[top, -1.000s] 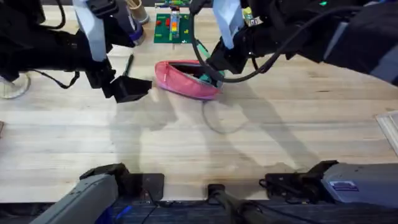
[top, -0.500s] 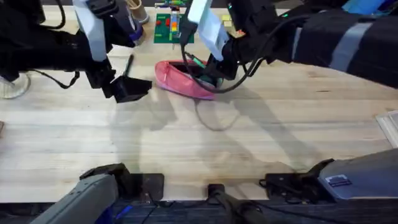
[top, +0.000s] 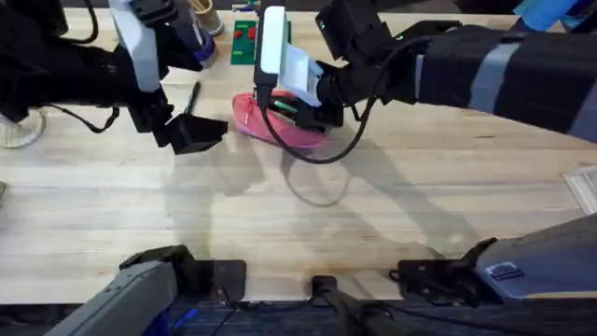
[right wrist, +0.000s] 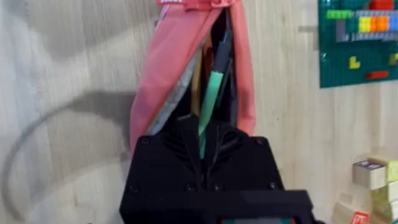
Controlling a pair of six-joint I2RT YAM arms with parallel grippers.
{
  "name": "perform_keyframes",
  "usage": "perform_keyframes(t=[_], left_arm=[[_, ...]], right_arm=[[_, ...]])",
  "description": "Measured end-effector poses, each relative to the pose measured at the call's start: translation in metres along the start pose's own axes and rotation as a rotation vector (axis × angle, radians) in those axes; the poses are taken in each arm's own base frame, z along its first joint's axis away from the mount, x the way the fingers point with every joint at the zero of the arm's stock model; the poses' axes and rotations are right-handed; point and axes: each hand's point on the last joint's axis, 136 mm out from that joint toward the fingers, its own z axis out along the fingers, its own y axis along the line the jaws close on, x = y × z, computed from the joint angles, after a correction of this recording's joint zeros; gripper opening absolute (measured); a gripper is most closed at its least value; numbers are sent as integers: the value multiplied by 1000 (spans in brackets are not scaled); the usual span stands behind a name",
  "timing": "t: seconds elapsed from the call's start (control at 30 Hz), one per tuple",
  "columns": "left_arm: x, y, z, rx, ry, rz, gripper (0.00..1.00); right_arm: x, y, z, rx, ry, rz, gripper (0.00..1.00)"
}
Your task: Unzip the bag, pick up the pens from the table one at a time and place them inside, then zip the bag closed.
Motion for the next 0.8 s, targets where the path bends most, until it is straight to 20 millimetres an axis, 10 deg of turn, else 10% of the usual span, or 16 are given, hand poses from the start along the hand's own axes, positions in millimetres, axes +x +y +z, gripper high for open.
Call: perform_keyframes(t=[0.57,0.73,0.8], left_arm=[[0,0,0,0,0,0,993],[0,0,0,0,0,0,993],[0,0,0,0,0,0,993]], right_arm=[[3,0,11,-8,7,-42,39],[-2,-6,11,19,-15,-58,264],[-3,-7,10,21,-17,-57,521]])
